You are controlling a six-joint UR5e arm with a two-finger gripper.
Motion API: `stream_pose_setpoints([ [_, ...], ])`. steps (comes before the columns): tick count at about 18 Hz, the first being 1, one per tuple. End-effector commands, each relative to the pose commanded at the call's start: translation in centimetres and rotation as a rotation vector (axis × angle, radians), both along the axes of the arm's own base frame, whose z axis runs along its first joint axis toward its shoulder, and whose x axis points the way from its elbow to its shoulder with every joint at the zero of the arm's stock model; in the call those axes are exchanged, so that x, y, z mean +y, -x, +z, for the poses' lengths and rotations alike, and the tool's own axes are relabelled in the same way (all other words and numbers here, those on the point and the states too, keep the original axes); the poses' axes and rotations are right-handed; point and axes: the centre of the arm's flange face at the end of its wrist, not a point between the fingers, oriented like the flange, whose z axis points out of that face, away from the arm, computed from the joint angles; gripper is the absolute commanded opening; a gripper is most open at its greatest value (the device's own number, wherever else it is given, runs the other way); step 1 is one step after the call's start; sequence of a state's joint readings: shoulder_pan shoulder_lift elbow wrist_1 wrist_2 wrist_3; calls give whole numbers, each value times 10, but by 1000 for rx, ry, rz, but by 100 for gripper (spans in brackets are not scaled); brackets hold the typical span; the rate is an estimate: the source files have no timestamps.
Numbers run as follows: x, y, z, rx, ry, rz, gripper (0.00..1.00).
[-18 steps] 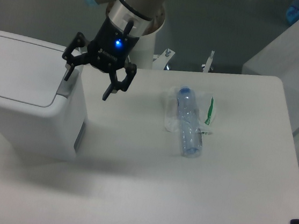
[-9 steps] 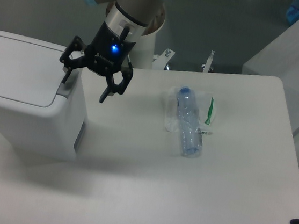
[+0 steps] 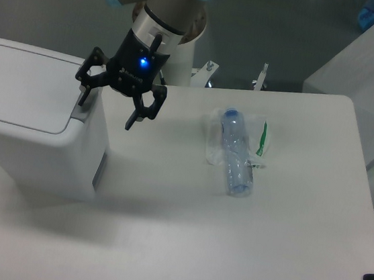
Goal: Open the trash can
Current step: 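Push the lid edge with the gripper to swing the lid open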
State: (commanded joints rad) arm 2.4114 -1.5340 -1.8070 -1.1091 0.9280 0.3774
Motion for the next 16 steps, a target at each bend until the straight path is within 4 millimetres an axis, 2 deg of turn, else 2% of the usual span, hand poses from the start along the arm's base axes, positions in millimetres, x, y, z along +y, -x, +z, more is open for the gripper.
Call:
stream_pose_setpoints([
  [16, -1, 3, -7, 10, 24, 4, 100],
])
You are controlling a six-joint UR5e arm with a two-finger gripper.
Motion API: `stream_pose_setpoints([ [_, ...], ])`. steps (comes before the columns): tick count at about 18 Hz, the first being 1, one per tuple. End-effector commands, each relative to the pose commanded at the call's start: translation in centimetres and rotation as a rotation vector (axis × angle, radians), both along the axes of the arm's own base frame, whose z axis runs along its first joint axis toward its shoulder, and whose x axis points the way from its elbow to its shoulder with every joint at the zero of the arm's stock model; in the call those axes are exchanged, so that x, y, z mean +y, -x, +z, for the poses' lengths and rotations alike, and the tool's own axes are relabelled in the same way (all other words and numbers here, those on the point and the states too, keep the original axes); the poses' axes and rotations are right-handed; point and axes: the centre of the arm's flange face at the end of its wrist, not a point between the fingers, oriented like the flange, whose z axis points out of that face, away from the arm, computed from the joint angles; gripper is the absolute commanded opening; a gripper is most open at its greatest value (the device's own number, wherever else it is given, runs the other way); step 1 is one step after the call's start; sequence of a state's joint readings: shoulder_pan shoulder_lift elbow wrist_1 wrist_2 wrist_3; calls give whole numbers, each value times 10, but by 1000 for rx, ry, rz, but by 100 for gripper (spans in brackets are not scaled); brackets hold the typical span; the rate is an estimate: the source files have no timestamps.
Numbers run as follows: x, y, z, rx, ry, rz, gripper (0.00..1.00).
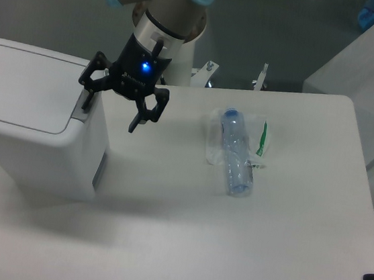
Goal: Open the trash can
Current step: 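Push the lid edge with the gripper to swing the lid open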
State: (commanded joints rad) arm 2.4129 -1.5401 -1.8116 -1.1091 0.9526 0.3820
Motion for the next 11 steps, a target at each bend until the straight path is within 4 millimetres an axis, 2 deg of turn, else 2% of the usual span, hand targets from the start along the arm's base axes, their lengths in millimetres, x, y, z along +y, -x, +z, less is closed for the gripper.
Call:
stream_pose_setpoints([
  [6, 1, 0, 1, -1, 0, 0, 100],
  [11, -2, -1, 17, 20, -19, 5, 100],
])
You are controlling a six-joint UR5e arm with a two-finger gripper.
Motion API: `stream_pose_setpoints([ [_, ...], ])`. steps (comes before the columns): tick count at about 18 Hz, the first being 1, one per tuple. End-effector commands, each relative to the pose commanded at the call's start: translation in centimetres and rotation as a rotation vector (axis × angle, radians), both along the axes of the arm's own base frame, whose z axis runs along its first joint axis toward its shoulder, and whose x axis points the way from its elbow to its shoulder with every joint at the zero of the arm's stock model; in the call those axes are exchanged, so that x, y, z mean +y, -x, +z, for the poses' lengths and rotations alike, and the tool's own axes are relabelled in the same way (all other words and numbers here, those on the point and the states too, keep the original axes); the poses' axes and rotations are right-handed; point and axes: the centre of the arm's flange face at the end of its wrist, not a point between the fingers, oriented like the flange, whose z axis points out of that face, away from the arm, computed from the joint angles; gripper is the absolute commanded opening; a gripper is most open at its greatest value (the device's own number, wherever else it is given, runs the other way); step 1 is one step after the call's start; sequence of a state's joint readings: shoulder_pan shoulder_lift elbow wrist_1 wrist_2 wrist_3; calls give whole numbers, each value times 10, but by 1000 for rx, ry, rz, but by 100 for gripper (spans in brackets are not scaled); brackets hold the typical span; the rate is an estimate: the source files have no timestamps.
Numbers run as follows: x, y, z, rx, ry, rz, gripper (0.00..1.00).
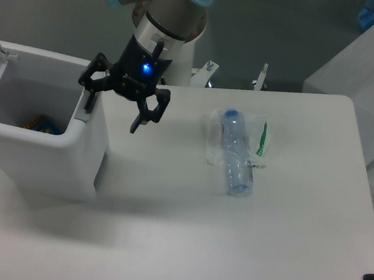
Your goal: Open the trash can
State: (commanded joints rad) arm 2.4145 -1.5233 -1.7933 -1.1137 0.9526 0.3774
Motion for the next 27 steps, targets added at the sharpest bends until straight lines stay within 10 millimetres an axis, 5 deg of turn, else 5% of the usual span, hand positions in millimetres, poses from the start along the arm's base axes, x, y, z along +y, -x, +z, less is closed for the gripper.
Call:
stream_pose_setpoints([
  [4, 3, 10, 20, 32, -28, 5, 100],
  [7, -5, 48, 32, 63, -46, 52, 100],
  [10, -9, 109, -5, 120, -10, 13, 100],
  [13, -37, 175, -42, 253, 103, -42, 100],
  [18, -43, 241, -60, 430, 252, -182, 100],
  [21, -35, 269, -77, 464, 301, -237, 100],
  [27, -47, 283, -91, 570, 350, -470, 100],
])
